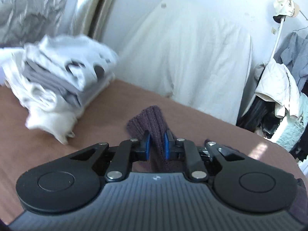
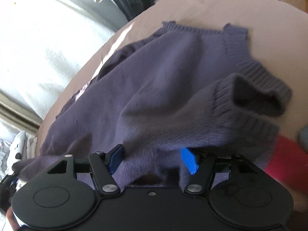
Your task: Fold clothes
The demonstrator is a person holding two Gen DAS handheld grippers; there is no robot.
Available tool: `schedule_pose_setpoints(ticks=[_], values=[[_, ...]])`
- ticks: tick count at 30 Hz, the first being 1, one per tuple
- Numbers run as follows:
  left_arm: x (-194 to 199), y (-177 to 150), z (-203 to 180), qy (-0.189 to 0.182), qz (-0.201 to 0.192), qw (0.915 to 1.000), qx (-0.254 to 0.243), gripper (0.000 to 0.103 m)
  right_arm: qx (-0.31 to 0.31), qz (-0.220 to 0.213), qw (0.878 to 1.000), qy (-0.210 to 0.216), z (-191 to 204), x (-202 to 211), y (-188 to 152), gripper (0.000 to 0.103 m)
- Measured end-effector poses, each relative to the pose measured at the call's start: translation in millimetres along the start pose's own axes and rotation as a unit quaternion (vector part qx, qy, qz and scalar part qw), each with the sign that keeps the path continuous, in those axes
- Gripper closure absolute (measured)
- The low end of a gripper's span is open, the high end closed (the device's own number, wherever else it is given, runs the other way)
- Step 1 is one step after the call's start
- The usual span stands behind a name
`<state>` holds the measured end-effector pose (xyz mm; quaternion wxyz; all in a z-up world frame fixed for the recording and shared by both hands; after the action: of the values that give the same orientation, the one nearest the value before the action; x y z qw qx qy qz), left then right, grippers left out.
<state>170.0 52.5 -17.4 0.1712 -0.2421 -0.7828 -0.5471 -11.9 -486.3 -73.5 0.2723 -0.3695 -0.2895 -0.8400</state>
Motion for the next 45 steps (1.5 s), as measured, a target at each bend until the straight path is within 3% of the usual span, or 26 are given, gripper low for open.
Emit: schedule_pose_setpoints(ticks=[3,5,6,9,13,16,17,18,19,21,23,25,27,28,30,31,33,34,35,36,37,38,40,42,44,45], values=[[48,6,14,0.005,-0.043,0.9988,0.023,0.098,0.001,-0.016,1.0,-0.003,-1,11,1,0.032],[81,10,17,0.072,-0.113,0.991,0.008,0.103,0.01,-0.025,1.0,-0.015,-5,17,5,0.033],[88,11,19,0.103,-0.121,0.9874,-0.004,0.103,0.018,-0.03,0.999,-0.027,-7,21,5,0.033],[71,-7,45,0.049,0.003,0.9963,0.07,0.103,0.047,-0.047,0.995,-0.072,-10,36,7,0.033],[28,-51,71,0.015,0.18,0.9711,0.156,0.102,0.074,-0.071,0.991,-0.092,-8,55,10,0.032],[15,-57,78,0.01,0.216,0.9613,0.171,0.094,0.081,-0.093,0.987,-0.107,-12,70,20,0.032],[13,-56,77,0.013,0.222,0.9613,0.163,0.08,0.086,-0.097,0.985,-0.115,-14,71,25,0.031],[10,-58,77,0.01,0.229,0.9594,0.164,0.056,0.094,-0.098,0.983,-0.124,-16,69,33,0.029],[6,-62,78,0.002,0.237,0.9564,0.171,0.047,0.115,-0.089,0.98,-0.136,-16,64,40,0.02],[0,-69,81,-0.016,0.254,0.9477,0.193,0.045,0.162,-0.072,0.966,-0.188,-22,53,54,0.02],[-4,-74,84,-0.043,0.265,0.9373,0.222,0.045,0.14,-0.067,0.963,-0.219,-39,53,64,0.02],[-10,-75,83,-0.058,0.268,0.9354,0.223,0.042,0.093,-0.055,0.977,-0.181,-58,54,70,0.02],[-18,-77,77,-0.059,0.277,0.9373,0.204,0.029,0.029,-0.045,0.991,-0.124,-79,53,73,0.02],[-22,-80,74,-0.061,0.281,0.9367,0.2,0.025,-0.003,-0.03,0.995,-0.098,-89,49,73,0.019],[-28,-83,69,-0.065,0.276,0.9377,0.201,0.003,-0.049,0.015,0.998,-0.047,-107,35,73,0.015],[-31,-84,65,-0.067,0.27,0.9394,0.2,0.0,-0.045,0.039,0.998,-0.028,-112,26,75,0.013],[-35,-84,58,-0.064,0.259,0.9453,0.188,0.003,-0.024,0.037,0.999,-0.024,-114,20,83,0.011],[-36,-83,54,-0.055,0.254,0.9503,0.171,0.028,-0.016,0.029,0.999,-0.024,-113,18,87,0.011],[-37,-82,50,-0.045,0.249,0.9549,0.155,0.088,-0.003,0.021,1.0,-0.022,-111,16,91,0.018],[-38,-81,46,-0.038,0.248,0.9581,0.139,0.092,0.022,0.014,0.999,-0.023,-105,14,95,0.031],[-34,-79,42,-0.031,0.239,0.9623,0.126,0.092,0.051,0.007,0.998,-0.033,-97,12,98,0.085],[-25,-76,38,-0.02,0.224,0.9682,0.111,0.092,0.077,-0.001,0.996,-0.049,-88,11,99,0.088],[6,-65,24,0.004,0.183,0.9816,0.055,0.092,0.115,-0.074,0.987,-0.081,-69,27,95,0.089],[38,-57,15,-0.011,0.154,0.9871,0.04,0.092,0.141,-0.141,0.972,-0.124,-54,52,88,0.09],[52,-63,24,-0.083,0.166,0.9765,0.109,0.092,0.166,-0.195,0.95,-0.176,-42,75,82,0.094],[50,-72,29,-0.092,0.186,0.9699,0.127,0.092,0.177,-0.207,0.938,-0.213,-41,81,83,0.094]])
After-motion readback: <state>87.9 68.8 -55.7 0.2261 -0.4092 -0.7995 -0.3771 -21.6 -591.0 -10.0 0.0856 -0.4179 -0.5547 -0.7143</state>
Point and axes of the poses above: each gripper's, at about its wrist camera, not at the fingertips, and x roughly against the way its jaws point, z to its left, y to its top, the point moved 3 cm from there along -x, roughly the way its jaws point, and after that the axes turned 12 degrees about z, right-handed, at the moved point
